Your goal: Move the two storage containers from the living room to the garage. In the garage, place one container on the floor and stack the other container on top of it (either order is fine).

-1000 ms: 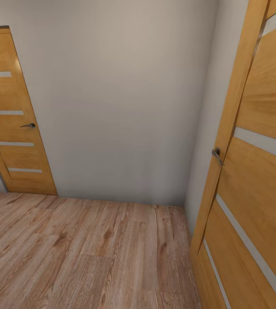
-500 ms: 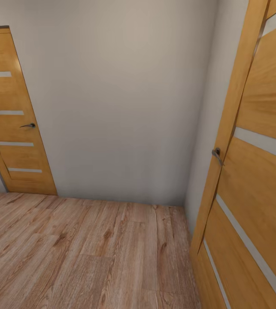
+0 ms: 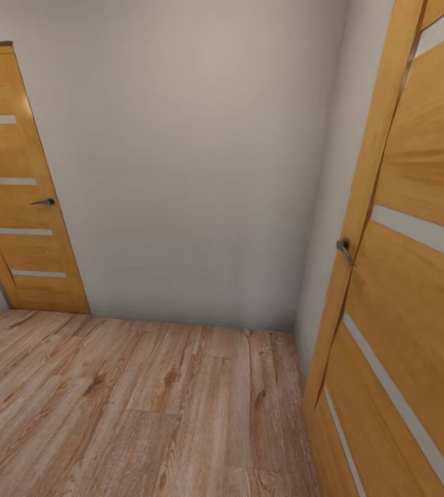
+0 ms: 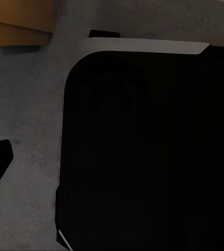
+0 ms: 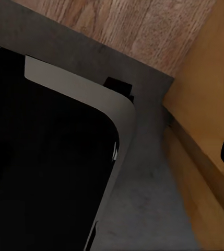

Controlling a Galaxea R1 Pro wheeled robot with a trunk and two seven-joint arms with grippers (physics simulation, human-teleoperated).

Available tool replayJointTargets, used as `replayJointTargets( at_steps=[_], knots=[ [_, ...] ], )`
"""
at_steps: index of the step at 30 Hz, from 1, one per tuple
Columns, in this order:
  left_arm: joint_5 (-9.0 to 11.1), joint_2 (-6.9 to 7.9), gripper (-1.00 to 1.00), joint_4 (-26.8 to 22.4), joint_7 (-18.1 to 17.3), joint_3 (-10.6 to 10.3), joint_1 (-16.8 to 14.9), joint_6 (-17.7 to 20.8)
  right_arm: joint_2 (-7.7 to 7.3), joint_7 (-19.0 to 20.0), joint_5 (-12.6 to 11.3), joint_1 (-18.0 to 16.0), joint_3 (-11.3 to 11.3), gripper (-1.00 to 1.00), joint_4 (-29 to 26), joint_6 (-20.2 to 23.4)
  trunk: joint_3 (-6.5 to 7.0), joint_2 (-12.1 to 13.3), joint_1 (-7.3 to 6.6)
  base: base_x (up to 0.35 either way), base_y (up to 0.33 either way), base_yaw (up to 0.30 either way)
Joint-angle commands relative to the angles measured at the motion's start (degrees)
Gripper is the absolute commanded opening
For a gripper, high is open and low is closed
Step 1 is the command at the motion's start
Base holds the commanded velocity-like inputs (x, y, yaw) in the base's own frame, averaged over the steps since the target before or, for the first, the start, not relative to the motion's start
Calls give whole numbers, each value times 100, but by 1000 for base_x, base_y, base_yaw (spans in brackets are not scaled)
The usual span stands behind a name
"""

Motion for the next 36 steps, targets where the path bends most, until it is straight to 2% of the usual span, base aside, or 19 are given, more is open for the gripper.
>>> replayJointTargets(
  at_steps=[1,27,36],
  knots=[
    [35,-1,100,-2,-1,24,-1,-7,-1,1,29,-9,26,100,19,-44,-5,-3,0,0,-118,0],
    [35,0,100,1,-1,17,-1,-7,-9,-6,31,-9,26,100,19,-70,-5,-3,0,0,-11,0],
    [43,8,100,7,-1,17,-1,-7,-7,-9,33,-9,26,100,19,-72,-5,-3,0,220,0,0]
  ],
)
